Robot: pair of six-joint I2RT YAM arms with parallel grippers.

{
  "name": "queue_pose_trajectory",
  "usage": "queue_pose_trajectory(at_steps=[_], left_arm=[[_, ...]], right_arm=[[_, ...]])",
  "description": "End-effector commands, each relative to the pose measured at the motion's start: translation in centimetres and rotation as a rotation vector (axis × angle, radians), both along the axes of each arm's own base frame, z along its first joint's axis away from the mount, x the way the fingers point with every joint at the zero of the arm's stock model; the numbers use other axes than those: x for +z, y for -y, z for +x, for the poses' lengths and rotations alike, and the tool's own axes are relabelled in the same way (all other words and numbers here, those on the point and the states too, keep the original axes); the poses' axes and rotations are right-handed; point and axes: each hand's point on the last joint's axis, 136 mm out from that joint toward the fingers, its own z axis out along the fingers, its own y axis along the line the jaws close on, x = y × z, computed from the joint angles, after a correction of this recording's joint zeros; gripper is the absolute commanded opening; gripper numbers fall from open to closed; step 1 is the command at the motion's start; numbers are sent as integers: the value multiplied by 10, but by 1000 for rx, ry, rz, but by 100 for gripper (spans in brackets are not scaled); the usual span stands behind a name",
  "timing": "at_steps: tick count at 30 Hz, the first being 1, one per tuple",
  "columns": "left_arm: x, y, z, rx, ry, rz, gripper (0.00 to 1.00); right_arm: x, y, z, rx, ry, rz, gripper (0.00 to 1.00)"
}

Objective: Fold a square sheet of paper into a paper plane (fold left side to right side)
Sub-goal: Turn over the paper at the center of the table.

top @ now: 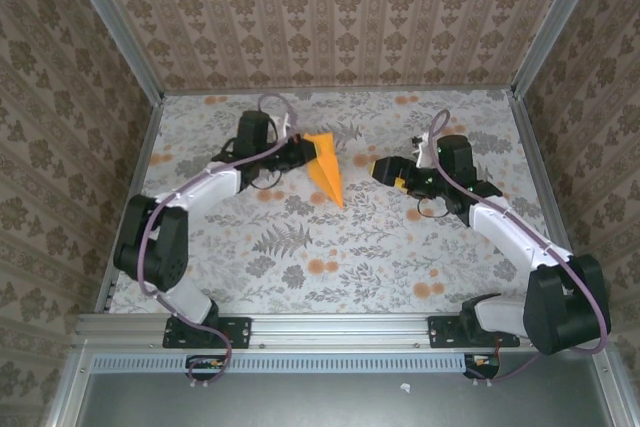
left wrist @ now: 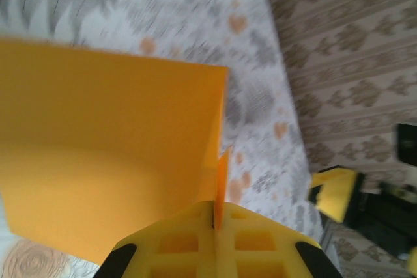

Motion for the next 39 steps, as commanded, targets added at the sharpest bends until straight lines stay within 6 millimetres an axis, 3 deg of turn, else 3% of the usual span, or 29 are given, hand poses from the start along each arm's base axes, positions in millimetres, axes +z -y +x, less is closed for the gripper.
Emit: queue_pose_trajectory(at_steps=[1,7,10,14,23,31,39], left_arm=[[57,-6,-6,-59,131,-54,0],[129,-9,-12,-104,252,-157,0],[152,-7,-17,-129,284,-202,0],[168,-6,-24,-152,302,-235,0],[166,-2,-29,-183,276,-279,0],[152,1,-28,-187,233,-277,0],[140,5,-26,-187,202,-271,0]], right_arm=[[48,-17,8,86,103,116,100],[69,-38,7,196,187,190,100],[68,-49,9,231,183,222,100],[66,-65,11,275,172,267,100],[90,-90,22,344,205,394,98],[119,-93,26,375,264,426,76],[128,-91,27,375,282,412,55]])
